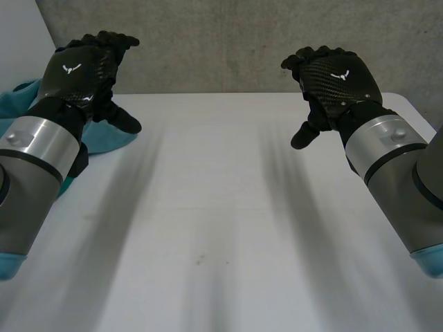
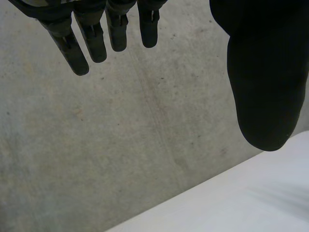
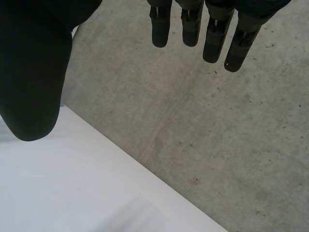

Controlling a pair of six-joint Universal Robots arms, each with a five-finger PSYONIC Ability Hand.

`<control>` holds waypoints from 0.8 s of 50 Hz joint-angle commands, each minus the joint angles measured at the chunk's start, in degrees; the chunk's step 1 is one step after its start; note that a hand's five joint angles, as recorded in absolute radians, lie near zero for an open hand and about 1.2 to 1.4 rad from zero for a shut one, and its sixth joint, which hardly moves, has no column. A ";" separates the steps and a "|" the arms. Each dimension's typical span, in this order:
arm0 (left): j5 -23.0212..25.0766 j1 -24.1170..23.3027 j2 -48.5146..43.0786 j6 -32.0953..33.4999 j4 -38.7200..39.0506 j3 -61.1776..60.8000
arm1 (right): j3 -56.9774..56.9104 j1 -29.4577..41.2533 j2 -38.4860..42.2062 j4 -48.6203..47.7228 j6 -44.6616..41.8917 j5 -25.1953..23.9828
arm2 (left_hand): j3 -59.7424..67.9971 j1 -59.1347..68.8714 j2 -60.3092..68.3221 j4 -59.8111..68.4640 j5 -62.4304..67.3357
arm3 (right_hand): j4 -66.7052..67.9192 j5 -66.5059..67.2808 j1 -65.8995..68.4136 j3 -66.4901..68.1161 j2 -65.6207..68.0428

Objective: Fold the laundry.

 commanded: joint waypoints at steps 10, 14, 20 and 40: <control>0.14 10.01 -27.66 23.24 1.77 17.27 | -0.47 -0.21 2.56 -0.01 -0.09 -0.18 | 0.75 1.01 1.03 1.19 -0.14 | -2.88 -3.72 -1.09 -1.91 -2.16; -0.21 13.97 -37.60 28.16 1.60 27.02 | -0.47 -0.21 3.09 -0.01 -0.09 -0.18 | 0.92 1.18 1.20 1.36 0.03 | -2.88 -3.72 -1.09 -1.91 -2.16; -0.38 18.29 -50.10 35.82 -1.38 42.69 | -0.55 -0.21 3.09 -0.01 -0.09 -0.18 | 2.77 3.03 3.05 3.21 1.88 | -2.88 -3.72 -1.09 -1.91 -2.16; -0.64 20.93 -65.41 41.81 -8.77 59.68 | -0.73 -0.21 4.94 -0.18 -1.23 -0.18 | 68.18 68.44 68.46 68.62 67.29 | -2.88 -3.72 -1.09 -1.91 -2.16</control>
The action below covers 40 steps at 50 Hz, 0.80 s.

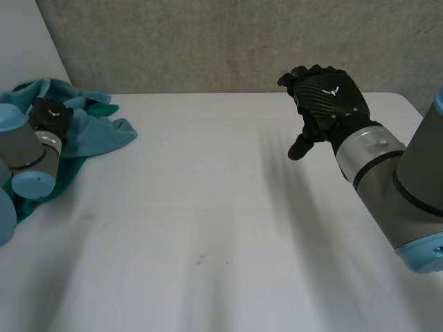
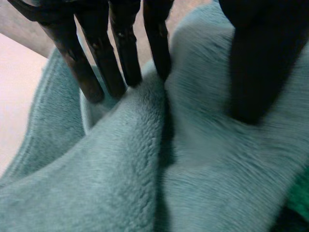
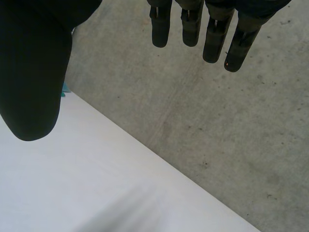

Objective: Fold the laundry.

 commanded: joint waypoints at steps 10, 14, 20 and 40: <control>-2.54 -8.23 12.68 -8.56 -4.98 -12.08 | -0.13 0.00 0.28 0.09 -1.13 0.00 | 37.50 34.06 36.11 37.26 38.20 | -2.88 -3.72 -1.09 -1.91 -2.16; -2.27 -12.88 23.23 -16.38 -4.98 -19.38 | -0.66 0.00 0.28 0.17 -1.13 0.00 | 37.50 34.06 36.11 37.26 38.20 | -2.88 -3.72 -1.09 -1.91 -2.16; -2.10 -23.08 37.65 -25.61 -5.24 -29.83 | -1.28 -0.26 -0.07 0.26 -1.13 0.09 | 37.50 34.06 36.11 37.26 38.20 | -2.88 -3.72 -1.09 -1.91 -2.16; -4.56 -38.04 43.29 -28.96 -9.99 -45.32 | -3.38 -3.69 -1.30 3.68 -1.83 -1.93 | -30.94 -34.38 -32.33 -31.18 -30.24 | -2.88 -3.72 -1.09 -1.91 -2.16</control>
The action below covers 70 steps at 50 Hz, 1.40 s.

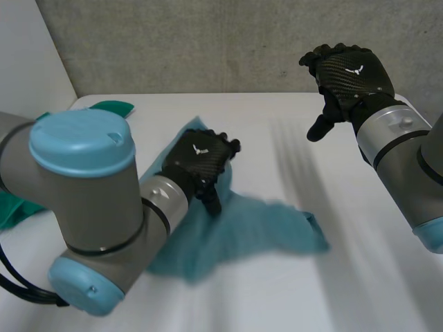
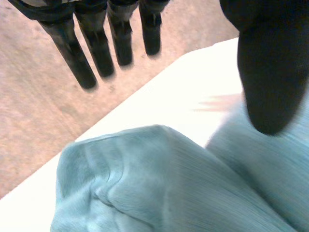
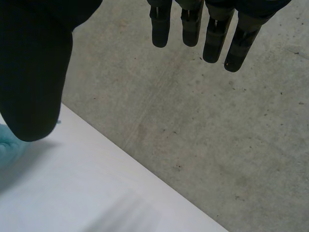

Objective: Fold the laundry.

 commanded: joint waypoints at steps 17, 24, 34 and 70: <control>7.66 15.34 0.24 0.58 -0.78 1.01 | -6.30 0.75 4.15 25.04 -10.75 -5.44 | -2.55 2.36 -2.05 -1.99 -1.69 | -2.14 -2.98 -0.35 -1.17 -1.42; 14.62 14.91 -4.85 1.11 -4.20 1.63 | 2.82 0.83 4.77 24.97 -10.67 -5.53 | -1.86 3.05 -1.36 -1.30 -1.00 | 4.43 3.60 6.22 5.41 5.16; 19.99 13.06 -12.23 11.64 0.71 6.54 | 15.23 0.04 4.42 13.89 -8.56 -5.09 | -2.70 2.20 -2.21 -2.14 -1.85 | 4.94 4.10 6.73 5.91 5.66; 11.29 9.37 -25.80 29.06 2.30 25.19 | 13.40 -0.75 8.64 5.71 -7.15 -5.09 | 58.84 63.74 59.34 59.40 59.70 | 67.12 66.28 68.91 68.09 67.84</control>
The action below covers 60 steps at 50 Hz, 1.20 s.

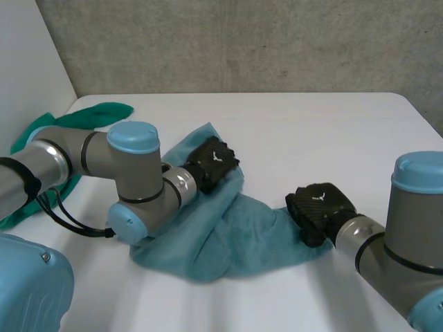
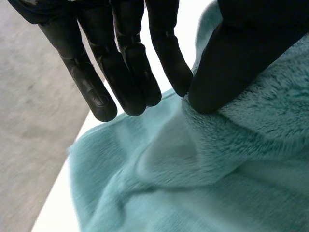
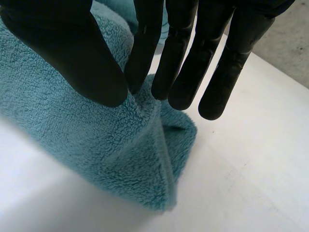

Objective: Fold the laundry.

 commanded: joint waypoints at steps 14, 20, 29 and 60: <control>-6.26 0.18 13.75 -0.12 1.70 -9.26 | -6.73 -4.76 0.94 8.84 2.96 0.04 | 12.02 13.59 11.72 11.56 16.27 | -55.84 -54.24 -43.58 -55.56 -55.12; -2.57 0.70 13.48 0.85 1.43 -11.54 | -4.27 -5.29 0.94 9.64 3.05 -0.40 | -40.60 -39.03 -40.90 -41.06 -36.35 | -57.81 -56.21 -45.54 -57.53 -57.09; 5.17 2.28 11.64 1.11 2.05 -10.14 | -2.25 -5.20 1.12 5.86 3.84 -0.93 | -47.67 -46.10 -47.97 -48.13 -43.42 | -57.81 -56.21 -45.54 -57.53 -57.09; 11.95 2.72 -2.34 12.54 -12.02 5.32 | -3.39 -3.88 5.78 3.75 5.34 -1.45 | 12.02 13.59 11.72 11.56 16.27 | 12.19 13.79 24.46 12.47 12.91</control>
